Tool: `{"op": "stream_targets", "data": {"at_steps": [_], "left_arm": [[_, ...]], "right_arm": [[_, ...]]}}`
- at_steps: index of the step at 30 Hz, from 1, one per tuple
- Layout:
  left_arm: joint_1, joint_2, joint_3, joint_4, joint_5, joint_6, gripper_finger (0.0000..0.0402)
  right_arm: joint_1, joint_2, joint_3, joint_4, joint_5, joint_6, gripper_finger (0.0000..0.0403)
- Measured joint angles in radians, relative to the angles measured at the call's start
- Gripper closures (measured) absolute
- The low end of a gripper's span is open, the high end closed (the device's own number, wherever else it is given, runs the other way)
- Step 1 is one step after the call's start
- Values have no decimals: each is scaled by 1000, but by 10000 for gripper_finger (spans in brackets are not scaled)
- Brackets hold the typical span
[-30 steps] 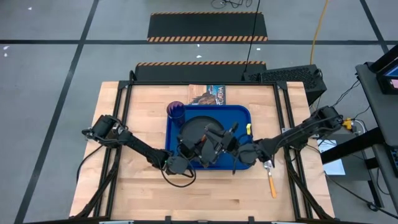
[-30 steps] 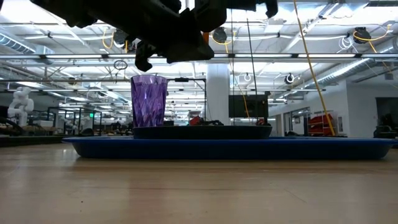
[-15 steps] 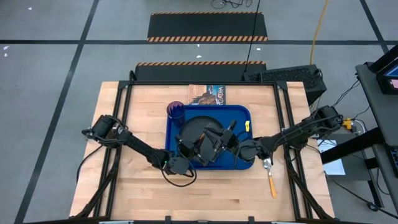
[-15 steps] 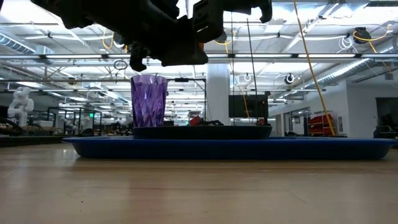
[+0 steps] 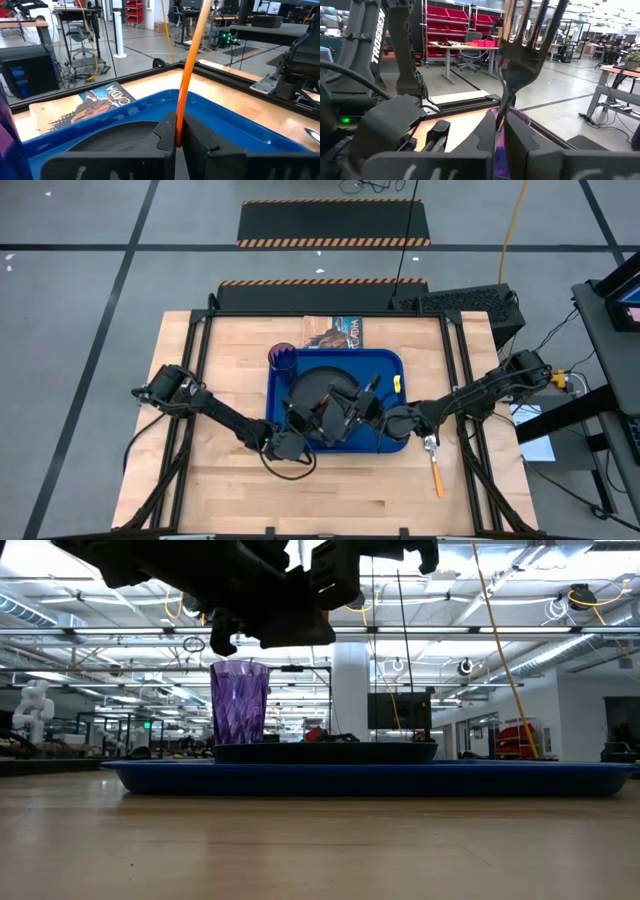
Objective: Pick and place plate/cup/fork/spoon on tray
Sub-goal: Put the orange fork on the blue serving tray to the right of the black black plate
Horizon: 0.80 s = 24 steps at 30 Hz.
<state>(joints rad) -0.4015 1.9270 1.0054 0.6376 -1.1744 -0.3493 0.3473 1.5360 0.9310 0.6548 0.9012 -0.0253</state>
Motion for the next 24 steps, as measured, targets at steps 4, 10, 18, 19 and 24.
{"op": "stream_targets", "data": {"at_steps": [4,10,18,19,24], "left_arm": [[-17,-4,0,-5,22,20,331],[-58,-38,0,-31,12,52,254],[-131,-180,0,-201,3,62,221],[-141,-206,0,-232,4,63,221],[-193,-307,0,-368,3,59,220]], "right_arm": [[0,0,0,-4,19,-25,393],[11,-8,-1,-29,14,-10,400],[28,-50,-1,-247,9,200,399],[30,-57,-1,-293,0,252,399],[30,-116,-1,-550,-80,561,399]]}}
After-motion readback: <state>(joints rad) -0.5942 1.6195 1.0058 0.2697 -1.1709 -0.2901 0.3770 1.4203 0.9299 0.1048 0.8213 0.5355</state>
